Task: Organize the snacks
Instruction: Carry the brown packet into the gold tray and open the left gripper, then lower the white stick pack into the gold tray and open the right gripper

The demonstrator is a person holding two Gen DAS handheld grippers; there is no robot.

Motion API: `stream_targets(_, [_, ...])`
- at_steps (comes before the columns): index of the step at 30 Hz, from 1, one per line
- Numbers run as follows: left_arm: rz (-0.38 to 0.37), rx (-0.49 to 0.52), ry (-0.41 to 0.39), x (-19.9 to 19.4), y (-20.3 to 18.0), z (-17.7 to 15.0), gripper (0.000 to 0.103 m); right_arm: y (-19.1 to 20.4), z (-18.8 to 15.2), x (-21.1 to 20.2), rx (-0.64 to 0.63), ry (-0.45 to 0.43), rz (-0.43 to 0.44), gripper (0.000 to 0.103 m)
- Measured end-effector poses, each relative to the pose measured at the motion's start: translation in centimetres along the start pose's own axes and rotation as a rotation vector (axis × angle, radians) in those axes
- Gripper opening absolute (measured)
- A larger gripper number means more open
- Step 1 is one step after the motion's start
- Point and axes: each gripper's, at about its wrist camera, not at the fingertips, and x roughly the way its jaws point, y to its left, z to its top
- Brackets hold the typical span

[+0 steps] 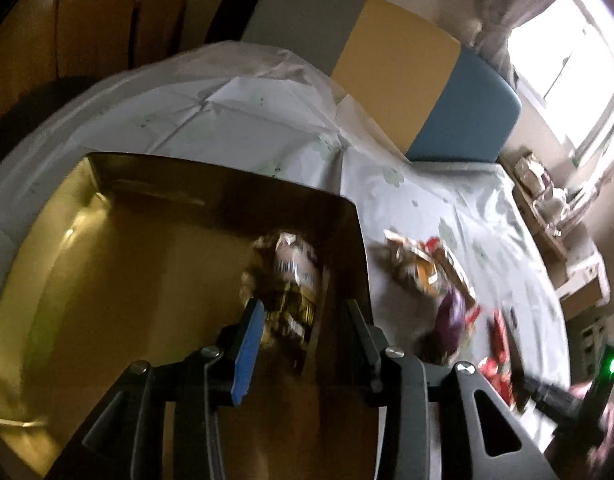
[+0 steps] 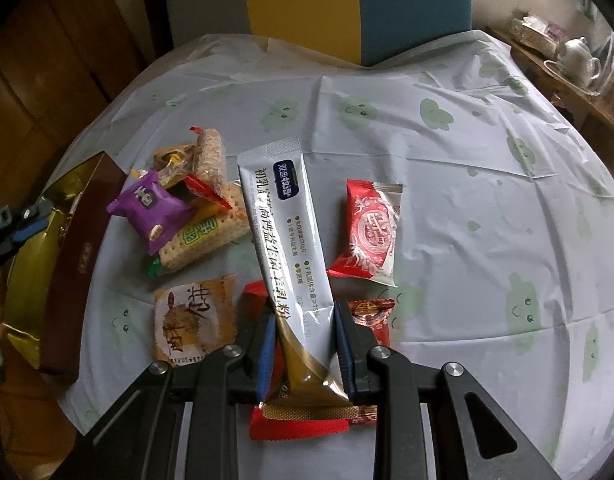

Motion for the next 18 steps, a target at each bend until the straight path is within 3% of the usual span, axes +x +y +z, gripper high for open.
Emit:
stream_targets(12, [0.095,0.097,-0.046,-4.3,1.7,-5.6,0.042,0.9,-0.6,-2.1,0.061,-0.043,0.078,0.027])
stream_targets(18, [0.19,0.065,-0.099,-5.5,3.0,-6.1,0.042,5.1,-0.8,-4.0,0.113,-0.057,0.296,0.027])
